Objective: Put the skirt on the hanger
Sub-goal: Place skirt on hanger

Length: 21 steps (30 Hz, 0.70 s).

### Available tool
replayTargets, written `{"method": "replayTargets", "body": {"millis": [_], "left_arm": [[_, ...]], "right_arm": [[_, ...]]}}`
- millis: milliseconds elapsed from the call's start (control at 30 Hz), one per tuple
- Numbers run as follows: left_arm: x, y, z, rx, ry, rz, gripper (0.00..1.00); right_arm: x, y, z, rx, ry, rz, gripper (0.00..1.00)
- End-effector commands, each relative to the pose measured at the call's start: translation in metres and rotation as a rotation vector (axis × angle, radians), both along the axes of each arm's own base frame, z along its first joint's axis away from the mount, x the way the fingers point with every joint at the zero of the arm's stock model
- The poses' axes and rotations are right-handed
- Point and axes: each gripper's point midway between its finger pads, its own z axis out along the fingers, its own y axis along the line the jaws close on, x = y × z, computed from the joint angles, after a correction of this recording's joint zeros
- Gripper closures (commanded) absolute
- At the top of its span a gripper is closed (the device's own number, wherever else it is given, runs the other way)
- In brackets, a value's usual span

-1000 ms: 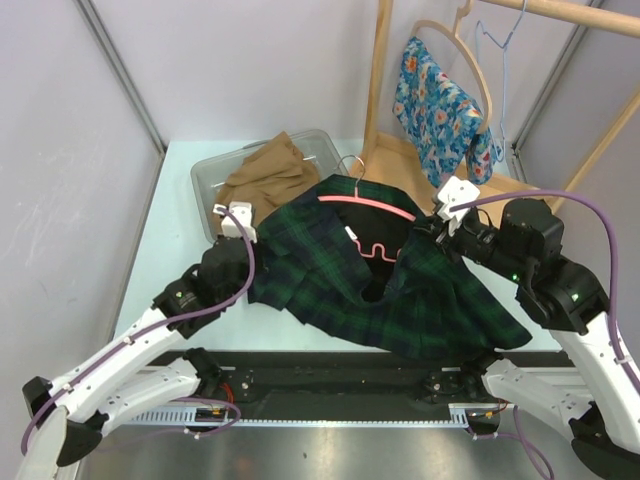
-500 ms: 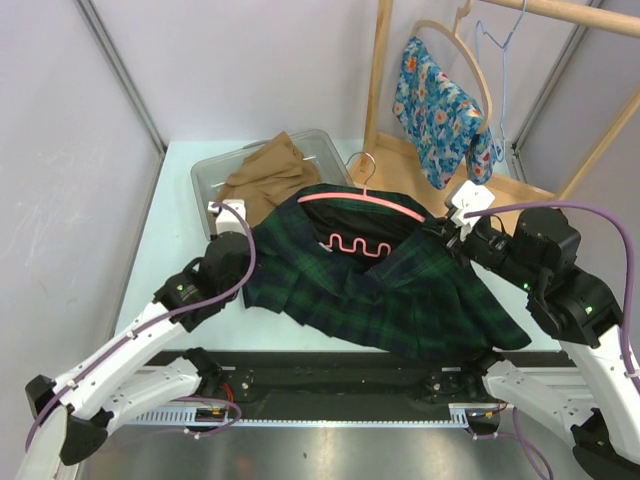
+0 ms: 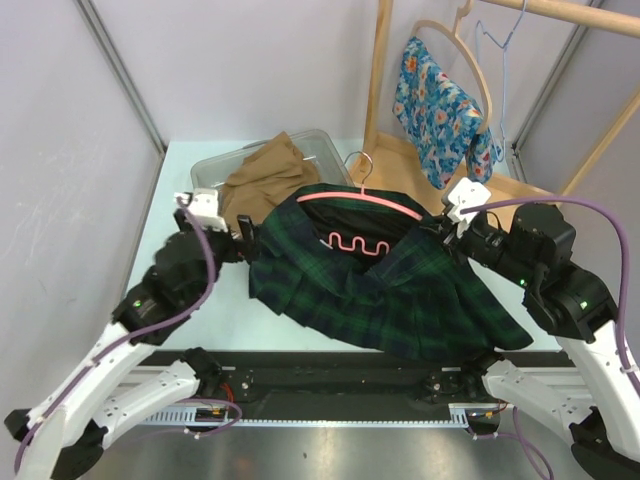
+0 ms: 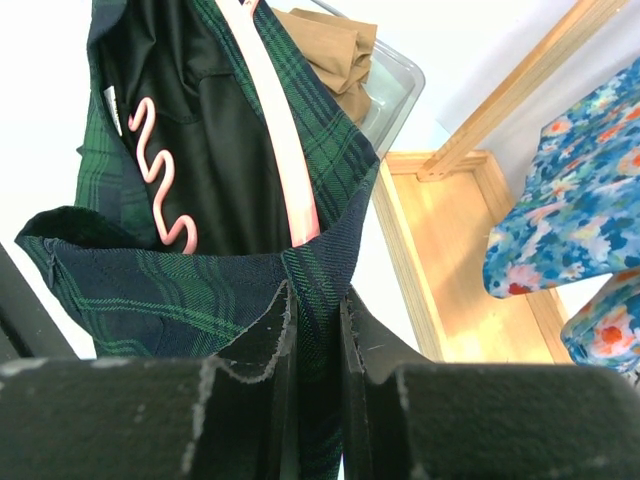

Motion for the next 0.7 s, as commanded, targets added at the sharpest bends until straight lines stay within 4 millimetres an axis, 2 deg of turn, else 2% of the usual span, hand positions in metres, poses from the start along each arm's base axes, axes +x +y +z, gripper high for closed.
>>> {"method": "replayTargets", "body": {"millis": [0,67,200,300,400,433,567,667], "left_arm": [[-0.033,-0.032,0.097,-0.035,-0.261,-0.346,0.03],[-0.05,-0.048,0.108,0.001,-0.292,-0.495,0.03],[-0.05,-0.071,0.09,0.025,-0.177,-0.596,0.03],[-0.061,-0.086,0.088,0.014,-0.158,-0.706,0.03],[-0.075,-0.101,0.079,0.009,-0.097,-0.831,0.03],[-0.08,-0.108,0.07,0.008,-0.049,-0.887,0.04],[-0.084,-0.114,0.056,0.011,0.014,-0.938,0.05],[-0.085,-0.112,0.058,0.019,-0.01,-0.942,0.05]], "right_arm": [[-0.008,0.01,0.065,0.149,-0.168,0.065,1.0],[-0.012,0.017,0.065,0.155,-0.163,0.111,1.0],[-0.023,0.028,0.07,0.177,-0.156,0.203,1.0],[-0.033,0.032,0.072,0.177,-0.143,0.26,1.0],[-0.04,0.034,0.071,0.169,-0.128,0.295,1.0],[-0.042,0.034,0.07,0.168,-0.122,0.302,1.0],[-0.054,0.036,0.071,0.161,-0.109,0.357,1.0],[-0.058,0.037,0.067,0.149,-0.089,0.374,1.0]]}}
